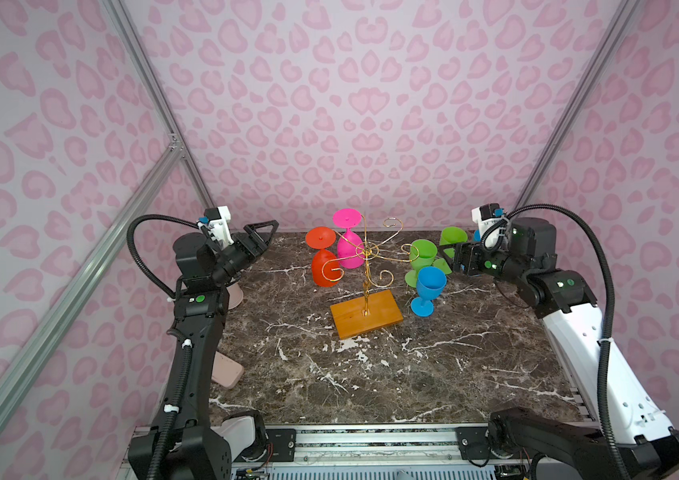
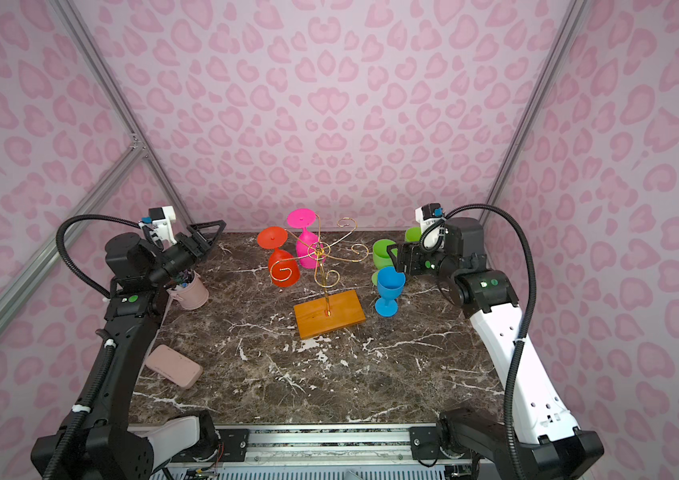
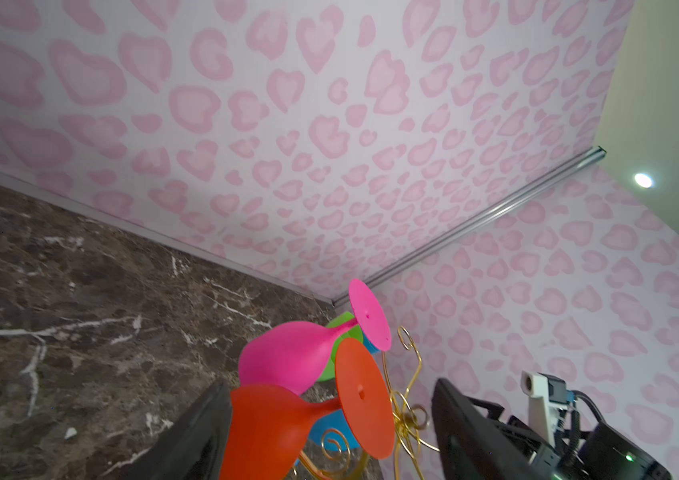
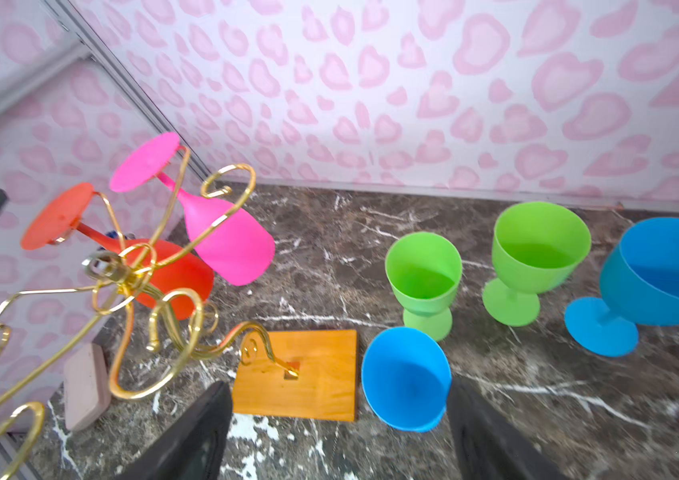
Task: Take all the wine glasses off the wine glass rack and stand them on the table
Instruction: 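Reach the left gripper to the red glass foot while the right withdraws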
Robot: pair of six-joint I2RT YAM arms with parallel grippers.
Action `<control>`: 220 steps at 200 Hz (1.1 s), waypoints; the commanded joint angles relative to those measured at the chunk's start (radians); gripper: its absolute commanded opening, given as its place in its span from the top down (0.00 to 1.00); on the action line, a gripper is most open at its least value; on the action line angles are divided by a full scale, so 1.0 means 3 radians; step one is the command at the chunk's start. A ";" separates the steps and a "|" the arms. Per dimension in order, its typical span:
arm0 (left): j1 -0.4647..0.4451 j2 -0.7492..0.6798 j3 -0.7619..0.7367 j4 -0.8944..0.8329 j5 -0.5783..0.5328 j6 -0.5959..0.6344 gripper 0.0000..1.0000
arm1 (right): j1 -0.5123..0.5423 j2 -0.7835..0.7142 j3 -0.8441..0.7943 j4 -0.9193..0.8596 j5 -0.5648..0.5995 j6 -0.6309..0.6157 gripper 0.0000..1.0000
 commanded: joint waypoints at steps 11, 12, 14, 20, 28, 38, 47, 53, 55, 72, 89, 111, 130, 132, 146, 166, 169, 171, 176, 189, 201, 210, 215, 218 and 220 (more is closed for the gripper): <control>-0.0040 0.0081 0.0065 0.0038 0.0507 -0.0170 0.27 | -0.0006 -0.0159 -0.0285 0.0792 -0.0136 0.0142 0.07; -0.0042 0.0084 0.0069 0.0033 0.0513 -0.0166 0.27 | -0.0006 -0.0163 -0.0291 0.0801 -0.0137 0.0142 0.07; -0.0050 0.0091 0.0073 0.0027 0.0527 -0.0162 0.28 | -0.0006 -0.0170 -0.0306 0.0816 -0.0138 0.0146 0.07; -0.0065 0.0123 0.0083 0.0009 0.0561 -0.0157 0.30 | -0.0006 -0.0190 -0.0334 0.0855 -0.0142 0.0163 0.06; -0.0088 0.0155 0.0079 -0.0002 0.0602 -0.0157 0.33 | -0.0006 -0.0207 -0.0357 0.0884 -0.0151 0.0165 0.05; -0.0121 0.0187 0.0066 -0.0014 0.0650 -0.0165 0.37 | -0.0006 -0.0217 -0.0370 0.0901 -0.0161 0.0162 0.05; -0.0163 0.0219 0.0064 -0.0030 0.0684 -0.0148 0.39 | -0.0006 -0.0218 -0.0373 0.0902 -0.0163 0.0162 0.05; -0.0194 0.0238 0.0064 -0.0038 0.0695 -0.0143 0.41 | -0.0006 -0.0223 -0.0373 0.0901 -0.0173 0.0158 0.05; -0.0207 0.0240 0.0061 -0.0040 0.0701 -0.0142 0.42 | -0.0007 -0.0225 -0.0371 0.0902 -0.0178 0.0162 0.04; -0.0309 0.0283 0.0073 -0.0080 0.0695 -0.0102 0.48 | -0.0007 -0.0229 -0.0373 0.0907 -0.0184 0.0163 0.04; -0.0394 0.0335 0.0094 -0.0129 0.0689 -0.0058 0.48 | -0.0003 -0.0233 -0.0380 0.0912 -0.0196 0.0163 0.04; -0.0462 0.0358 0.0124 -0.0131 0.0644 -0.0056 0.49 | -0.0001 -0.0246 -0.0394 0.0906 -0.0206 0.0160 0.04; -0.0510 0.0365 0.0145 -0.0141 0.0619 -0.0043 0.49 | -0.0004 -0.0260 -0.0405 0.0901 -0.0213 0.0160 0.04; -0.0509 0.0368 0.0145 -0.0145 0.0618 -0.0042 0.49 | -0.0002 -0.0262 -0.0408 0.0899 -0.0207 0.0159 0.04; -0.0530 0.0374 0.0136 -0.0151 0.0598 -0.0040 0.50 | -0.0002 -0.0272 -0.0424 0.0901 -0.0209 0.0162 0.04; -0.0569 0.0383 0.0130 -0.0151 0.0576 -0.0043 0.52 | -0.0003 -0.0273 -0.0436 0.0902 -0.0208 0.0162 0.04; -0.0577 0.0384 0.0130 -0.0151 0.0569 -0.0043 0.52 | -0.0001 -0.0275 -0.0436 0.0902 -0.0204 0.0163 0.04; -0.0580 0.0384 0.0130 -0.0151 0.0564 -0.0043 0.52 | -0.0002 -0.0274 -0.0437 0.0901 -0.0205 0.0163 0.04; -0.0588 0.0385 0.0130 -0.0151 0.0557 -0.0042 0.52 | -0.0001 -0.0274 -0.0437 0.0901 -0.0204 0.0166 0.04; -0.0604 0.0387 0.0130 -0.0152 0.0534 -0.0038 0.54 | -0.0001 -0.0274 -0.0436 0.0904 -0.0205 0.0163 0.04; -0.0610 0.0395 0.0130 -0.0151 0.0513 -0.0037 0.55 | -0.0002 -0.0274 -0.0436 0.0902 -0.0205 0.0163 0.04; -0.0620 0.0402 0.0130 -0.0151 0.0497 -0.0047 0.56 | -0.0001 -0.0274 -0.0436 0.0897 -0.0209 0.0167 0.04; -0.0631 0.0406 0.0131 -0.0144 0.0491 -0.0046 0.56 | -0.0002 -0.0279 -0.0442 0.0898 -0.0209 0.0167 0.04; -0.0634 0.0410 0.0130 -0.0141 0.0490 -0.0049 0.56 | -0.0001 -0.0279 -0.0441 0.0899 -0.0210 0.0167 0.04; -0.0640 0.0414 0.0133 -0.0141 0.0487 -0.0050 0.56 | -0.0002 -0.0279 -0.0441 0.0897 -0.0210 0.0166 0.04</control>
